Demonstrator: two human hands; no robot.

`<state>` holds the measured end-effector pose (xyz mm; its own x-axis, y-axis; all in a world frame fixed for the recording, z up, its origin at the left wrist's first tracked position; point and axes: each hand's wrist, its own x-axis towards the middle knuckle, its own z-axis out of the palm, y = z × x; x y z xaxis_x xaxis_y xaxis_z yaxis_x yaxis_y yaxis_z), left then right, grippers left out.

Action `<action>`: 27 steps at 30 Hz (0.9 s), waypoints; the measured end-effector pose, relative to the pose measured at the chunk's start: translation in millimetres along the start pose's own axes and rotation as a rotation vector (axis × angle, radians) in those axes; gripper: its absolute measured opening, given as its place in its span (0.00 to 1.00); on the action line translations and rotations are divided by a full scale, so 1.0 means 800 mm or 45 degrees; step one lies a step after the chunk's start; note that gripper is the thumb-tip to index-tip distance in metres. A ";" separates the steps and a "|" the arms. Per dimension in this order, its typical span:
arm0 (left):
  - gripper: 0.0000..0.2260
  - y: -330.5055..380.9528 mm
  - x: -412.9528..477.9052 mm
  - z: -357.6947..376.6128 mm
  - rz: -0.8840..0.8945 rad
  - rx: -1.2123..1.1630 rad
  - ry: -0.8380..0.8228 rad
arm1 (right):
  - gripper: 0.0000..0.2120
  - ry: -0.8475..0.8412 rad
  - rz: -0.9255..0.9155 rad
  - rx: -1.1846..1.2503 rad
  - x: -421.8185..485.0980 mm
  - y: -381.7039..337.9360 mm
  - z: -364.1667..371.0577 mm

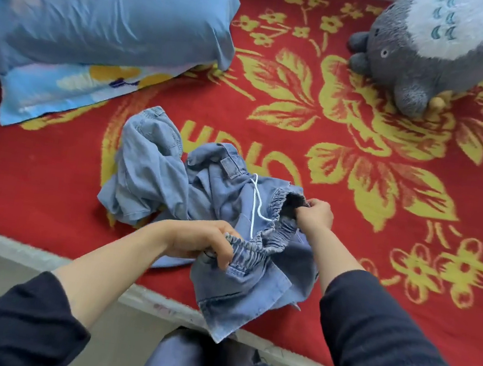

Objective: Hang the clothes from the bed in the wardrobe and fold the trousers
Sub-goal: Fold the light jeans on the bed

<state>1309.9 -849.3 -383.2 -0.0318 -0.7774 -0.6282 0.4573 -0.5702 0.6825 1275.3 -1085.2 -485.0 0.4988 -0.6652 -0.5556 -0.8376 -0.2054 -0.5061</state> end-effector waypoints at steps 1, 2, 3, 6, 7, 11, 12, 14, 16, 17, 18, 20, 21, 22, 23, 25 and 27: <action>0.11 0.001 -0.011 -0.007 -0.013 -0.002 -0.026 | 0.10 0.019 0.036 -0.014 -0.003 -0.004 -0.006; 0.11 0.000 -0.022 -0.014 -0.032 0.046 0.012 | 0.09 0.043 0.106 0.029 -0.005 -0.007 -0.015; 0.12 0.000 -0.032 -0.023 -0.048 0.116 0.115 | 0.08 0.057 0.193 0.163 -0.008 -0.012 -0.028; 0.13 0.017 -0.046 -0.055 -0.143 0.526 0.627 | 0.12 -0.067 0.368 0.741 -0.019 -0.039 -0.083; 0.10 0.036 -0.044 -0.066 -0.178 0.725 0.783 | 0.14 -0.118 0.341 0.878 -0.021 -0.057 -0.107; 0.07 0.174 -0.032 -0.085 -0.054 1.316 1.529 | 0.12 0.046 -0.030 1.371 -0.034 -0.168 -0.229; 0.09 0.218 -0.034 -0.083 0.043 1.423 1.711 | 0.13 0.134 -0.183 1.429 -0.041 -0.191 -0.261; 0.14 0.297 -0.044 -0.072 0.376 1.395 1.970 | 0.16 0.317 -0.440 1.416 -0.060 -0.220 -0.315; 0.16 0.348 -0.046 -0.054 0.791 1.241 2.112 | 0.17 0.442 -0.658 1.440 -0.071 -0.225 -0.355; 0.14 0.359 -0.040 -0.044 0.973 1.176 2.132 | 0.16 0.482 -0.725 1.489 -0.072 -0.221 -0.372; 0.13 0.360 -0.031 -0.035 1.117 1.118 2.109 | 0.16 0.495 -0.778 1.524 -0.072 -0.212 -0.385; 0.12 0.333 0.001 -0.022 1.198 1.065 1.978 | 0.16 0.472 -0.798 1.514 -0.053 -0.169 -0.394; 0.13 0.307 0.021 -0.017 1.123 1.082 1.896 | 0.16 0.474 -0.713 1.422 -0.038 -0.136 -0.389; 0.12 0.275 0.043 -0.014 0.985 1.117 1.803 | 0.16 0.486 -0.592 1.304 -0.021 -0.096 -0.378; 0.11 0.240 0.067 -0.009 0.817 1.139 1.692 | 0.15 0.496 -0.449 1.188 -0.004 -0.051 -0.360; 0.04 0.165 0.110 0.011 0.499 1.108 1.401 | 0.14 0.465 -0.124 0.992 0.025 0.049 -0.317; 0.06 0.090 0.151 0.043 0.265 1.104 1.148 | 0.14 0.374 0.155 0.874 0.046 0.141 -0.279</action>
<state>1308.6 -993.0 -397.2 0.7411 -0.6114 -0.2774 -0.3603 -0.7108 0.6041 1149.7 -1292.8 -415.4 0.2514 -0.8384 -0.4835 -0.5081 0.3108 -0.8032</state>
